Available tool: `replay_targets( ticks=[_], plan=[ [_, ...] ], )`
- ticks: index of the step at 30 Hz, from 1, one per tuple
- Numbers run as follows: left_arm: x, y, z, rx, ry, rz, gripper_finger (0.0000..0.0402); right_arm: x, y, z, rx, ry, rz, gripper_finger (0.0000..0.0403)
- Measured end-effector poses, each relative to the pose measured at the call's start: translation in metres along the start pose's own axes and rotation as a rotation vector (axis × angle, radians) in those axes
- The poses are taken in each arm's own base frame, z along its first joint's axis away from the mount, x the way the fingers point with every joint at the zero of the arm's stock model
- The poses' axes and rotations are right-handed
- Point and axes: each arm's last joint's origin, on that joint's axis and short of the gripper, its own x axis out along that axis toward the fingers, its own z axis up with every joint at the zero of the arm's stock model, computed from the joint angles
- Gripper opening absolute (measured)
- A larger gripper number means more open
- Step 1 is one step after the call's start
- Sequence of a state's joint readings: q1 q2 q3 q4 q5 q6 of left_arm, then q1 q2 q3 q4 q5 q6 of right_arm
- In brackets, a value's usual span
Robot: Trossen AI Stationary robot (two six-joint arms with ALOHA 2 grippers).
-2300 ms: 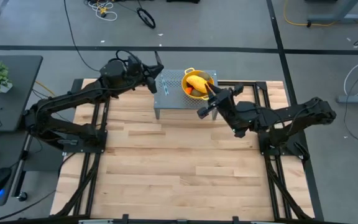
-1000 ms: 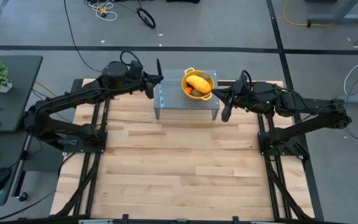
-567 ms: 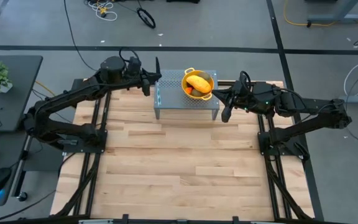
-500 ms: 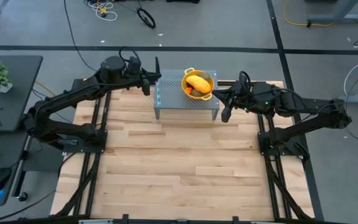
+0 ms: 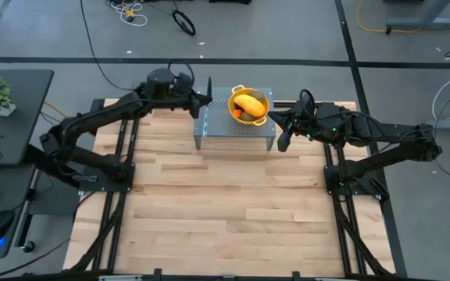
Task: Pick & Place Fruit
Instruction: Put the blue patterned table knife on the shelf
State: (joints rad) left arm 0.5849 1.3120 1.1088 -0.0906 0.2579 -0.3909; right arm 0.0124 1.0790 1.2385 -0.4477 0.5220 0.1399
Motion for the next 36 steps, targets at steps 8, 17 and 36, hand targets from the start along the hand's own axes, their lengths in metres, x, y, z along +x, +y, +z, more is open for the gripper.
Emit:
replay_targets(
  ticks=[8,17,36],
  plan=[
    [0.008,0.026,0.003,-0.143,0.013,0.0,0.0007,0.0,0.0,-0.001,-0.001,0.004,-0.001,0.0005],
    [0.01,0.041,0.002,-0.202,0.034,0.028,0.0008,0.0,0.0,-0.001,-0.002,0.005,-0.007,0.0005],
    [0.052,0.082,-0.025,-0.379,0.143,0.093,0.0011,0.0,-0.001,-0.002,0.001,0.01,-0.037,0.0005]
  ],
)
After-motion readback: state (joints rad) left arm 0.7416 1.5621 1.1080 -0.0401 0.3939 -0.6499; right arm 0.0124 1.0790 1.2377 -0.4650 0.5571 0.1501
